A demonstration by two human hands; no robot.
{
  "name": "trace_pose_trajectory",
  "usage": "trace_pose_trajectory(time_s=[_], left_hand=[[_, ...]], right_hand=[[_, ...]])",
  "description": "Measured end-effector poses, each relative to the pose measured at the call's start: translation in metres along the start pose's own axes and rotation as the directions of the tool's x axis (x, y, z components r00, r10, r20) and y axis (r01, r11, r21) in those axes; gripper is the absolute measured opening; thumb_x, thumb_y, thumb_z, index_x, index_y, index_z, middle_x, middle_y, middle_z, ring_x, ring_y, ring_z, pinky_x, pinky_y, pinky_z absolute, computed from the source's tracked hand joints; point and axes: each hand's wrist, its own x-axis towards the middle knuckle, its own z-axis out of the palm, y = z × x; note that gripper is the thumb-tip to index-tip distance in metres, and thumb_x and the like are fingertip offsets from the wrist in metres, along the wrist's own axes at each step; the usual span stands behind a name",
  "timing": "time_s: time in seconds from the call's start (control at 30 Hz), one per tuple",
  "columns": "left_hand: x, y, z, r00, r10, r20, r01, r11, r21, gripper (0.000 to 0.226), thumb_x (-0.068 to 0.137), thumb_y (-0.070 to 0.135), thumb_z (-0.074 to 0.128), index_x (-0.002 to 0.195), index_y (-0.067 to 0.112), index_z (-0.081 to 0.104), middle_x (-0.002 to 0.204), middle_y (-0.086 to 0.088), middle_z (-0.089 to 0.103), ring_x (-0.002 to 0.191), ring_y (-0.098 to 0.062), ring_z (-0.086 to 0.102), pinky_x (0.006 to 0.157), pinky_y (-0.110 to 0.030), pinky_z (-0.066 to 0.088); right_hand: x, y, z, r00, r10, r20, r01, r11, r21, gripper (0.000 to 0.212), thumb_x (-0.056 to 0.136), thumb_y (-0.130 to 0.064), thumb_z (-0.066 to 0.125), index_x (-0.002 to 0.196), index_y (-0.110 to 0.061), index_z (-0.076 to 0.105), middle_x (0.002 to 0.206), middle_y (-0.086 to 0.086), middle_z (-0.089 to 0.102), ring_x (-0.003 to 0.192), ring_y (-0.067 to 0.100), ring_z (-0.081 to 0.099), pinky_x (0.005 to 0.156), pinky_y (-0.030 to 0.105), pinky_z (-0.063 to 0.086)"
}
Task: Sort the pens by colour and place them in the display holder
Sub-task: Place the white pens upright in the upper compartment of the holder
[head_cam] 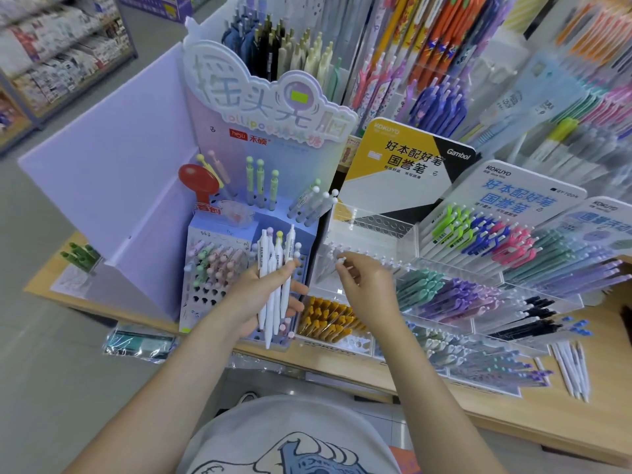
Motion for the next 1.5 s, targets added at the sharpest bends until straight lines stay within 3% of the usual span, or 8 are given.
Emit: trace_pose_trajectory(time_s=[0.3, 0.4, 0.47, 0.67, 0.87, 0.97, 1.17, 1.5], left_hand=[[-0.003, -0.002, 0.002, 0.997, 0.051, 0.064, -0.058, 0.992, 0.111, 0.02, 0.095, 0.024, 0.062, 0.105, 0.006, 0.063, 0.088, -0.015, 0.075, 0.063, -0.025, 0.067, 0.06, -0.037, 0.055], [-0.005, -0.001, 0.006, 0.991, 0.044, 0.125, -0.068, 0.978, 0.196, 0.022, 0.093, 0.024, 0.064, 0.105, 0.005, 0.064, 0.087, -0.014, 0.075, 0.063, -0.025, 0.068, 0.053, -0.032, 0.055], [-0.005, -0.001, 0.013, 0.979, 0.014, 0.203, -0.066, 0.966, 0.249, 0.029, 0.088, 0.028, 0.068, 0.107, 0.007, 0.064, 0.089, -0.015, 0.075, 0.064, -0.027, 0.067, 0.053, -0.032, 0.054], [0.002, -0.002, 0.017, 0.99, -0.07, 0.125, 0.042, 0.977, 0.211, 0.027, 0.092, 0.031, 0.065, 0.1, 0.005, 0.061, 0.072, -0.018, 0.069, 0.053, -0.025, 0.061, 0.05, -0.031, 0.053], [0.014, 0.001, 0.015, 0.994, -0.047, 0.096, 0.038, 0.995, 0.094, 0.019, 0.095, 0.015, 0.062, 0.081, 0.014, 0.049, 0.055, -0.001, 0.04, 0.043, -0.013, 0.039, 0.044, -0.023, 0.038], [0.019, 0.005, 0.019, 0.989, -0.035, 0.141, 0.049, 0.994, -0.098, 0.009, 0.095, 0.001, 0.056, 0.092, 0.009, 0.055, 0.062, -0.002, 0.045, 0.05, -0.013, 0.045, 0.049, -0.023, 0.044], [0.017, 0.012, 0.019, 0.992, -0.048, 0.116, 0.067, 0.985, -0.162, 0.02, 0.095, 0.01, 0.057, 0.111, 0.003, 0.065, 0.085, -0.014, 0.072, 0.069, -0.021, 0.071, 0.06, -0.03, 0.059], [0.022, 0.009, 0.022, 0.997, -0.019, 0.072, 0.03, 0.986, -0.163, 0.026, 0.094, 0.024, 0.06, 0.115, 0.009, 0.063, 0.076, -0.01, 0.07, 0.063, -0.023, 0.068, 0.06, -0.034, 0.06]], right_hand=[[0.001, -0.017, 0.003, 0.996, 0.08, -0.042, -0.074, 0.989, 0.125, 0.011, 0.098, -0.02, 0.058, 0.1, -0.019, 0.069, 0.082, -0.005, 0.066, 0.071, 0.011, 0.059, 0.067, 0.031, 0.053], [0.0, -0.034, -0.015, 0.968, 0.232, 0.096, -0.249, 0.834, 0.492, 0.012, 0.097, -0.03, 0.06, 0.096, -0.022, 0.069, 0.073, -0.006, 0.066, 0.059, 0.008, 0.057, 0.057, 0.024, 0.049], [0.0, -0.036, -0.021, 0.955, 0.242, 0.172, -0.297, 0.785, 0.543, 0.014, 0.095, -0.03, 0.063, 0.096, -0.017, 0.07, 0.069, -0.002, 0.064, 0.055, 0.008, 0.054, 0.056, 0.024, 0.047], [0.0, -0.015, -0.038, 0.904, 0.427, 0.016, -0.295, 0.598, 0.745, 0.017, 0.098, -0.019, 0.057, 0.096, -0.009, 0.071, 0.072, 0.005, 0.064, 0.067, 0.017, 0.062, 0.065, 0.03, 0.053], [0.002, 0.013, -0.047, 0.904, 0.383, -0.189, -0.209, 0.782, 0.587, 0.012, 0.098, -0.014, 0.057, 0.101, -0.021, 0.066, 0.086, 0.0, 0.069, 0.078, 0.012, 0.069, 0.076, 0.034, 0.059], [0.003, 0.019, -0.032, 0.942, 0.293, -0.164, -0.194, 0.873, 0.447, 0.014, 0.097, -0.015, 0.059, 0.106, -0.023, 0.066, 0.088, -0.006, 0.07, 0.083, 0.013, 0.07, 0.079, 0.039, 0.059], [0.009, 0.023, -0.012, 0.968, 0.18, -0.172, -0.122, 0.946, 0.302, 0.018, 0.096, -0.016, 0.061, 0.112, -0.018, 0.067, 0.09, -0.015, 0.067, 0.088, 0.004, 0.067, 0.082, 0.029, 0.057], [0.017, 0.024, -0.01, 0.984, 0.097, -0.147, -0.066, 0.976, 0.206, 0.022, 0.096, -0.019, 0.062, 0.116, -0.013, 0.068, 0.099, -0.003, 0.07, 0.092, 0.01, 0.066, 0.084, 0.029, 0.056]])
